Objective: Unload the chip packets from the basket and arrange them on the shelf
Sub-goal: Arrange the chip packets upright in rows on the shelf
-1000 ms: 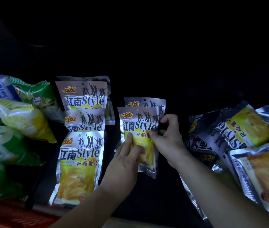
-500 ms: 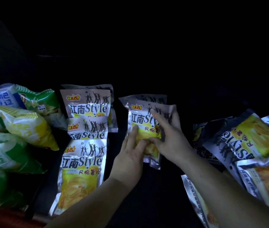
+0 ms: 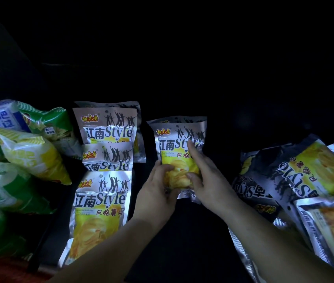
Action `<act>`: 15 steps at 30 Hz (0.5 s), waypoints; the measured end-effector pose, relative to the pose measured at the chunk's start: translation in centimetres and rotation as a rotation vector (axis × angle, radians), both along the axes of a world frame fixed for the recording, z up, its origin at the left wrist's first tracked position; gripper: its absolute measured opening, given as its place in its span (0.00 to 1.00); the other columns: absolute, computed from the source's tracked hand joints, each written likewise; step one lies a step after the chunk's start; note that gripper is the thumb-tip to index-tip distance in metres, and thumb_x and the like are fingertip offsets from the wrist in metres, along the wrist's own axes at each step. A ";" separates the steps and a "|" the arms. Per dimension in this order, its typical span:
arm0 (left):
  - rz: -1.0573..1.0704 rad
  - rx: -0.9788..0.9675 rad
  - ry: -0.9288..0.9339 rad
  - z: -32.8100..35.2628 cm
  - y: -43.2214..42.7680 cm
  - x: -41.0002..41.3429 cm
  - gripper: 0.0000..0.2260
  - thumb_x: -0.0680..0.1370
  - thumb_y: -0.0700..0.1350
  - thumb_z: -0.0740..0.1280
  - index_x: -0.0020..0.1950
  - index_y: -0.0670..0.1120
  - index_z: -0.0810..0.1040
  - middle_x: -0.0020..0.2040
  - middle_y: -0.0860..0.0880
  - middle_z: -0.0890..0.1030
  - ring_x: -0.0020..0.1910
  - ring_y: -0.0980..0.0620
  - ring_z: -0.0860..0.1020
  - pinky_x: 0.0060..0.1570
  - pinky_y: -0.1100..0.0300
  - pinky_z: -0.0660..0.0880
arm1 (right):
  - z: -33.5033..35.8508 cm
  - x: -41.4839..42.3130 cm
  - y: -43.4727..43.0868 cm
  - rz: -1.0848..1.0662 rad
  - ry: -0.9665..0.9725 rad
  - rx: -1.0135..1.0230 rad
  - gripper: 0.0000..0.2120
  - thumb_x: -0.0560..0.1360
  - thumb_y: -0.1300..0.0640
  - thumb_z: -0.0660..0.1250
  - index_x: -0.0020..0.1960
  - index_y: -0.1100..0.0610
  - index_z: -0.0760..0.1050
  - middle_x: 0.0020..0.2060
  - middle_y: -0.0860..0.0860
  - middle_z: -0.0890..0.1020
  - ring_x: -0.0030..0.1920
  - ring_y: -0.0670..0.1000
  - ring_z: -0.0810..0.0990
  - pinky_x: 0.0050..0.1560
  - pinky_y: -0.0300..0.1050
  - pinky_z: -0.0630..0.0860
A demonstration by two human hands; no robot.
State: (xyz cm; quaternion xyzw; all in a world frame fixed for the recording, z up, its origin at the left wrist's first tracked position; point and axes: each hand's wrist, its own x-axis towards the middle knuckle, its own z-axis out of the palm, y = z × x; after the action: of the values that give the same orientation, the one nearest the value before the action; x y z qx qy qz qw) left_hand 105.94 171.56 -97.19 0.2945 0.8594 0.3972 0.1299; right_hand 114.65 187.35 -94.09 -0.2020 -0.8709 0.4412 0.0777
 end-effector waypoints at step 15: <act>-0.019 -0.035 0.094 -0.6 -0.9 0.5 0.38 0.78 0.52 0.71 0.78 0.72 0.52 0.83 0.54 0.55 0.67 0.50 0.77 0.60 0.54 0.78 | -0.7 2.7 -1.4 -0.106 0.053 -0.018 0.41 0.79 0.51 0.71 0.75 0.22 0.50 0.82 0.44 0.50 0.81 0.47 0.52 0.70 0.40 0.63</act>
State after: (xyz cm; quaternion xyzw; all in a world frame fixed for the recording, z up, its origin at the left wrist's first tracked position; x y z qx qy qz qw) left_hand 106.40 170.63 -97.77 0.3185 0.8686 0.3667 0.0982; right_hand 117.38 185.90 -94.81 -0.2371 -0.8525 0.4495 0.1221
